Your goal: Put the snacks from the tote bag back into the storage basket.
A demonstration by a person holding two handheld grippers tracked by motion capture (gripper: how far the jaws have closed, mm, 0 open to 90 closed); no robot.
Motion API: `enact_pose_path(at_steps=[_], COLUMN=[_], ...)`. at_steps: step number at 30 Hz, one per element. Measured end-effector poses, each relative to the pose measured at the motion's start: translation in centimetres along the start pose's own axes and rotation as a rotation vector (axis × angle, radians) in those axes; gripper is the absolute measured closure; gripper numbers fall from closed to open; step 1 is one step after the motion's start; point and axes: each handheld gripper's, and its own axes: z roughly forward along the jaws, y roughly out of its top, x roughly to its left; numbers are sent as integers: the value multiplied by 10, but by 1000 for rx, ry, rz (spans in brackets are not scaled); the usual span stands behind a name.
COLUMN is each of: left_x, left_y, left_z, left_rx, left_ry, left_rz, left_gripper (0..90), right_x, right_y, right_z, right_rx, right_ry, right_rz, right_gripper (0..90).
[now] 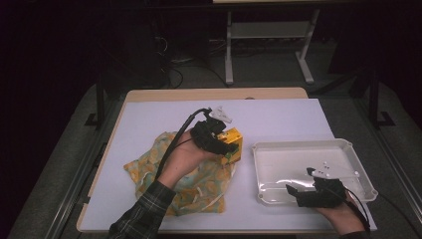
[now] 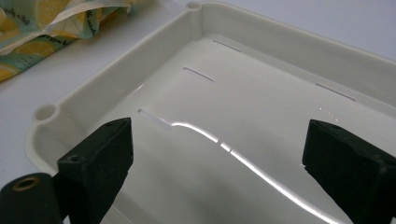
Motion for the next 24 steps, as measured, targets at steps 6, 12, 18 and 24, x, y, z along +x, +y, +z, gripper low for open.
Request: enact_pose_path(at_steps=[6,12,18,24], left_x=[-3,-7,-12,-17], left_y=[8,17,26,32], left_z=[10,19,28,39], left_rx=[0,-11,-14,-12], left_ry=[-11,-21,-35,-45], left_rz=[14,21,38,35], left_gripper=[534,535,535,535], right_x=[0,0,0,1], right_y=[0,0,-1,0], right_z=[0,0,-1,-1], right_rx=[-2,-5,-6,-2], right_ry=[2,3,2,5], right_rz=[-2,-4,-3,-6], right_gripper=[82,82,82,82])
